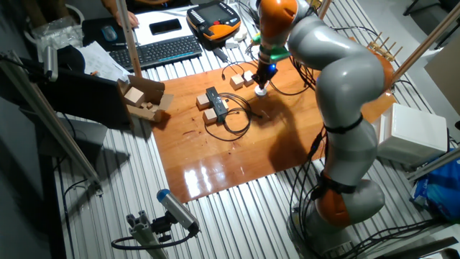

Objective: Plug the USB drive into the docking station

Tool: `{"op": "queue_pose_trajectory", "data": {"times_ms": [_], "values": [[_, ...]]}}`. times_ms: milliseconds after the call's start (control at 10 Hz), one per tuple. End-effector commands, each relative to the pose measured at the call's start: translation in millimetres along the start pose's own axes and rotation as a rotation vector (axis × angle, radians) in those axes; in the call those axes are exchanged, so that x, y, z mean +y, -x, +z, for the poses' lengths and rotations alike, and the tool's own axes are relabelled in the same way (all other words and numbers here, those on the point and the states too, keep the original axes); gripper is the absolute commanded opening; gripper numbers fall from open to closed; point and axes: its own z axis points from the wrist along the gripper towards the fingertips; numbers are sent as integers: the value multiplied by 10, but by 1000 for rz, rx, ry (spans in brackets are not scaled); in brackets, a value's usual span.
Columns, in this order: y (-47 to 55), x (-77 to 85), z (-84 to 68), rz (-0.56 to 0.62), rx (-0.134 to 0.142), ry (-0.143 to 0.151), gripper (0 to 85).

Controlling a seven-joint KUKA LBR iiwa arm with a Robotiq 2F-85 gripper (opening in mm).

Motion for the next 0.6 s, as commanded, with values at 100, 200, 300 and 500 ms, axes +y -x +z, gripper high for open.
{"op": "queue_pose_trajectory", "data": {"times_ms": [100,200,300,500], "values": [[14,-4,-5,23,-23,-39,0],[14,-4,-5,25,-43,-26,0],[14,-4,-5,17,-64,-44,0],[14,-4,-5,36,-81,-53,0]]}}
